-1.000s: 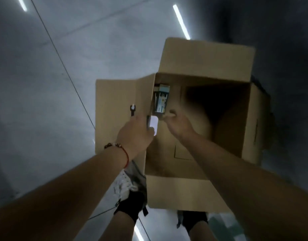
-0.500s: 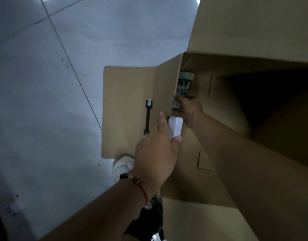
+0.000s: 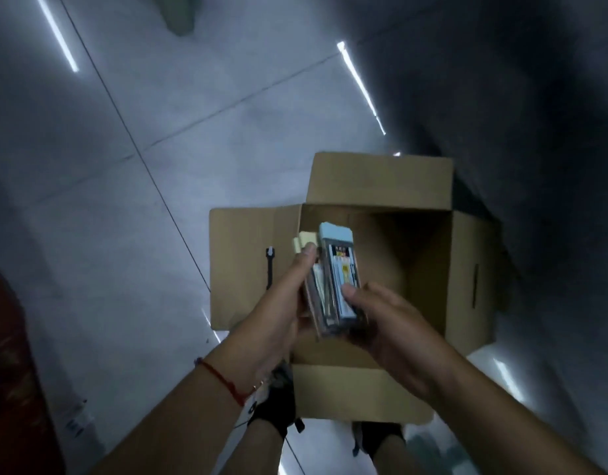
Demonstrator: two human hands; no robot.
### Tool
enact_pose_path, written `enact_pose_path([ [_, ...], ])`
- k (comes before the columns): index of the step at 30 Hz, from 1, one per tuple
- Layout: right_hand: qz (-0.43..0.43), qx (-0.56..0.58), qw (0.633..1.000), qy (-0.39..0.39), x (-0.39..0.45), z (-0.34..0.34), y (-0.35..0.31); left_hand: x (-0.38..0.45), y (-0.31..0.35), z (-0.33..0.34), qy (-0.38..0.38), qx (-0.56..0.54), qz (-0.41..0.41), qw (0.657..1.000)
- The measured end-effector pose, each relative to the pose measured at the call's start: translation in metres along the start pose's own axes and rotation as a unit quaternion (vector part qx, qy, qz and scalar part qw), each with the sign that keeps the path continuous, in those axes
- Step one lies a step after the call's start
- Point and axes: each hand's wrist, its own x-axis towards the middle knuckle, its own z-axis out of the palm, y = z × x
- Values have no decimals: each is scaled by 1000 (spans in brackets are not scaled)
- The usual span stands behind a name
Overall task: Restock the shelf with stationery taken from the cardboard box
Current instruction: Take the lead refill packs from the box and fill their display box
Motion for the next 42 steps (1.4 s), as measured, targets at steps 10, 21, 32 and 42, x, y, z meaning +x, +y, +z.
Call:
enact_pose_path([
  [10,-47,-75,995,-54,-358,89,-135,-323,130,108,-46,-48,36,997],
  [21,-283,-179,942,7,-530,176,-174,-545,210,112,-26,236,359,903],
  [32,-352,-340,870,-67,-560,223,-154,-638,116,70,109,416,368,824],
  [42,-412,-617,616,-264,-597,265,-56,-726,-65,53,422,501,310,689],
])
